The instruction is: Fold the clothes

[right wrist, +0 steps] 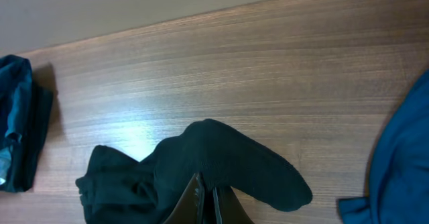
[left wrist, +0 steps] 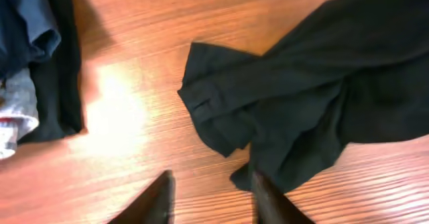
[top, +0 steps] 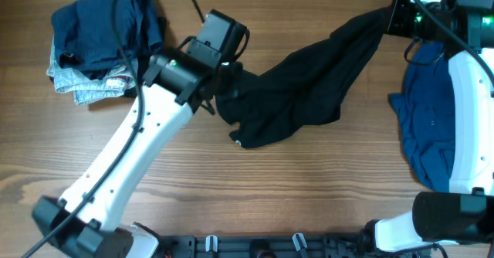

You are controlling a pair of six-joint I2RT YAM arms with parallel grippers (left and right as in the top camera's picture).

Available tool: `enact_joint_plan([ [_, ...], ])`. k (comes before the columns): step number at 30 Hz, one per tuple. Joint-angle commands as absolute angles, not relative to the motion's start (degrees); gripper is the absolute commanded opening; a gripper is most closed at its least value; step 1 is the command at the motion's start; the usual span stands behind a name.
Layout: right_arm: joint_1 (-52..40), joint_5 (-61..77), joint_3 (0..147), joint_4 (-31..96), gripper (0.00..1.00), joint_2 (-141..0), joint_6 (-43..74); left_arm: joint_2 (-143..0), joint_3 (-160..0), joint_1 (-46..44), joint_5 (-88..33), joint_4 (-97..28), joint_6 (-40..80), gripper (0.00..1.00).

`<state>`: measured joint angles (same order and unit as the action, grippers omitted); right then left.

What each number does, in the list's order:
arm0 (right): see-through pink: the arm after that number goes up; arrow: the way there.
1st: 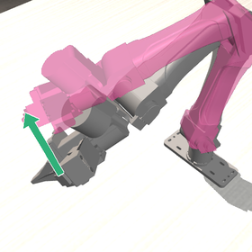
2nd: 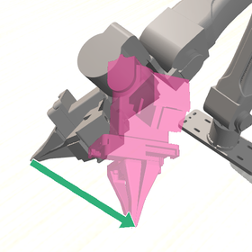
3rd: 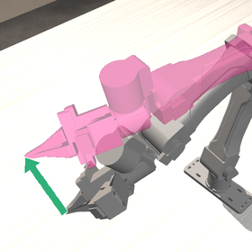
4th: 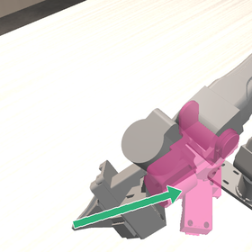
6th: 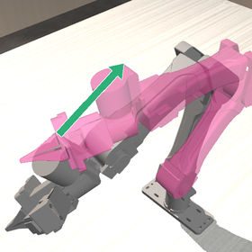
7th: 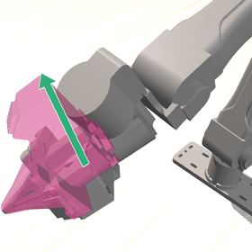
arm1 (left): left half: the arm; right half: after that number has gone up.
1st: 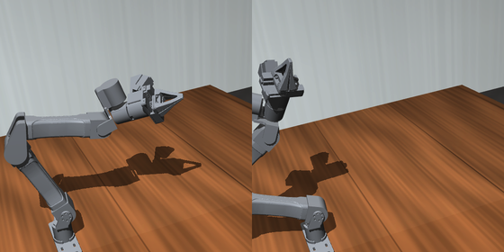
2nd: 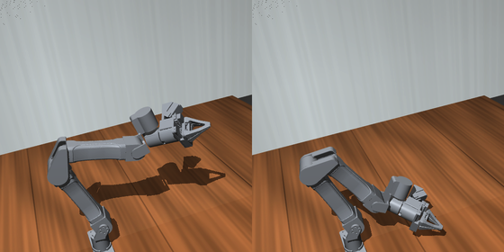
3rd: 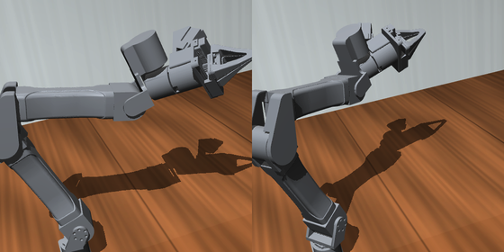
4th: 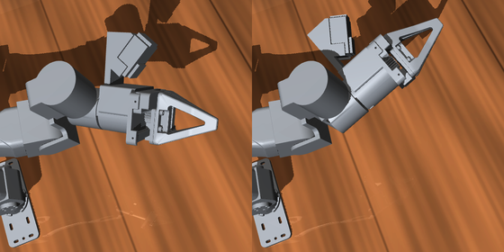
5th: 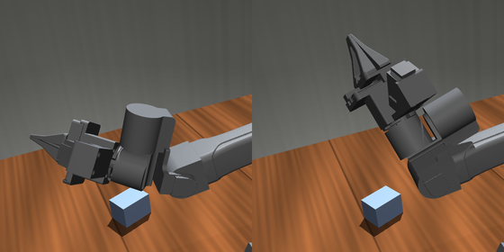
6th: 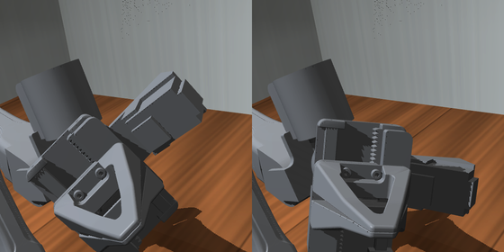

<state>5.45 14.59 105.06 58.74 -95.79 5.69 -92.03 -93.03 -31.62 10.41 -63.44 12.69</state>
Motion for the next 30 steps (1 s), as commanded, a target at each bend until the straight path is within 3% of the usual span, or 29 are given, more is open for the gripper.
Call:
enact_joint_plan([
  [1,5.72,15.53,106.02,58.57,0.04,-94.13,4.47,-97.06,-90.45,-28.8,10.26,-60.29,7.66,0.58],
  [4,5.72,15.51,106.02,58.54,0.04,-94.13,4.43,-102.26,-89.86,-25.56,6.11,-57.32,2.15,0.64],
  [12,5.72,15.49,106.02,58.3,0.04,-94.17,3.11,-114.3,-89.86,-21.37,-6.33,-52.84,-15.4,0.64],
  [20,5.72,15.16,106.02,58.33,0.04,-94.19,3.01,-115.74,-89.86,-21.85,-8.1,-51.2,-22.35,0.6],
  [30,5.72,14.85,106.02,58.3,0.04,-94.28,2.98,-122.74,-89.86,-21.89,-8.32,-49.74,-22.33,0.57],
])
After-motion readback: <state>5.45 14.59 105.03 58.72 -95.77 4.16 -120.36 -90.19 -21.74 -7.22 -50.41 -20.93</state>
